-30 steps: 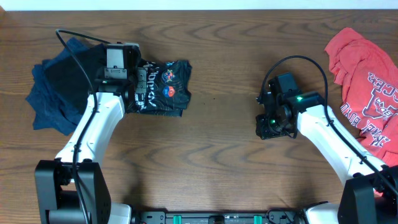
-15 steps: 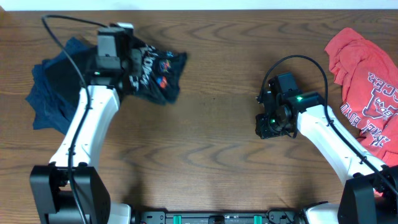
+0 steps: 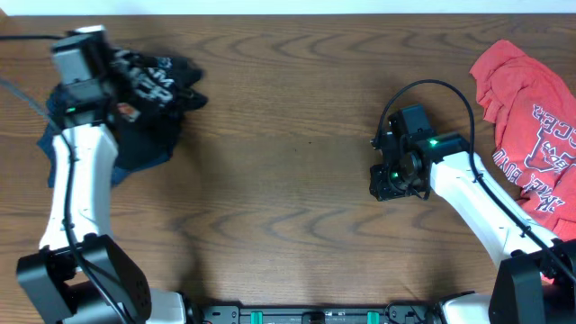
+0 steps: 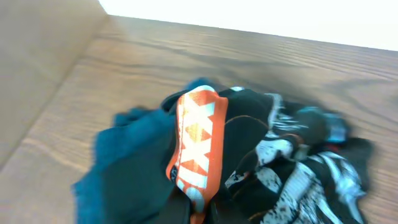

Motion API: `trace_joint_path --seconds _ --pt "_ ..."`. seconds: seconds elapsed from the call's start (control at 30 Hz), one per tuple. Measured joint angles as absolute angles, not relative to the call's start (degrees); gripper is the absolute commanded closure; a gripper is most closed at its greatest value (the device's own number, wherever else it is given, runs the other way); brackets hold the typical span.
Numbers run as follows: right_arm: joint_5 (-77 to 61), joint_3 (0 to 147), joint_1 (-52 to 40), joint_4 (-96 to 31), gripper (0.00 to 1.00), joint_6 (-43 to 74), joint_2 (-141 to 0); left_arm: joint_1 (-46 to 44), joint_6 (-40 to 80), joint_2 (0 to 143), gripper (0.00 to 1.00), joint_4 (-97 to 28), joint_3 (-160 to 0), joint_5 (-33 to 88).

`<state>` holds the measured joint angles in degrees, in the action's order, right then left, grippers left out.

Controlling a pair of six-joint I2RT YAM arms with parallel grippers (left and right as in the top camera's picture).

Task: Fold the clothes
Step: 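Place the black jersey bundle onto the navy pile with the left gripper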

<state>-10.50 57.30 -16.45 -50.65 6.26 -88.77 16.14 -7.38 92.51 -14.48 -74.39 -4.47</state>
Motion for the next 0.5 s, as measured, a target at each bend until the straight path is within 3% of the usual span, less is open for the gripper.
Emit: trace_joint_path --seconds 0.5 --pt "-10.50 57.30 -16.45 -50.02 0.61 6.26 -88.77 28.21 -2.74 95.09 0.94 -17.91 -74.39 -1.63"
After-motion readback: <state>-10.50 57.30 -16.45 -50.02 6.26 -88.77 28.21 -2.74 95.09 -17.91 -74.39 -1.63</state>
